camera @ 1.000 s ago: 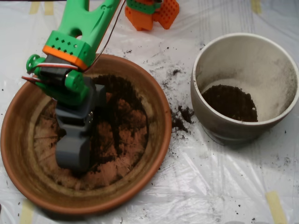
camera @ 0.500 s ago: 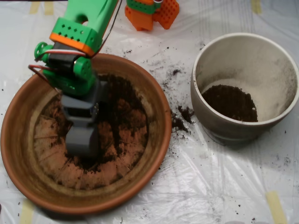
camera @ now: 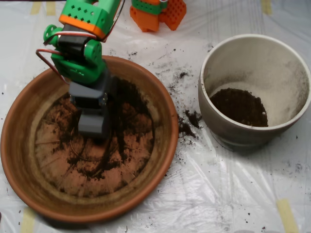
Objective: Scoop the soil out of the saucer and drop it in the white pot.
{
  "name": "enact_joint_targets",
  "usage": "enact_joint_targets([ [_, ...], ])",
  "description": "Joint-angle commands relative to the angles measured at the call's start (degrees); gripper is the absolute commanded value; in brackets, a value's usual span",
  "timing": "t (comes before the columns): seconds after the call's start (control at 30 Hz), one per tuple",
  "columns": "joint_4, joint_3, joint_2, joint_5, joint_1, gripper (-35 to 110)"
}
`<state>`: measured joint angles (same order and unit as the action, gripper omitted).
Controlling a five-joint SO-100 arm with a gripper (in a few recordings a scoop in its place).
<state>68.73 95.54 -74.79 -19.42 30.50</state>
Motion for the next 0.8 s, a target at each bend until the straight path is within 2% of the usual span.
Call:
enact_joint_targets([
  [0.0, 0.97, 4.66, -1.14, -1.23, 2.2, 17],
  [0.4, -0.53, 11.87, -6.5, -0.97, 1.32, 0],
  [0.6, 2.81, 8.88, -7.21, 0.7, -2.2, -1],
  [0.77, 5.54, 2.72, -9.93, 5.89, -4.92, -1],
])
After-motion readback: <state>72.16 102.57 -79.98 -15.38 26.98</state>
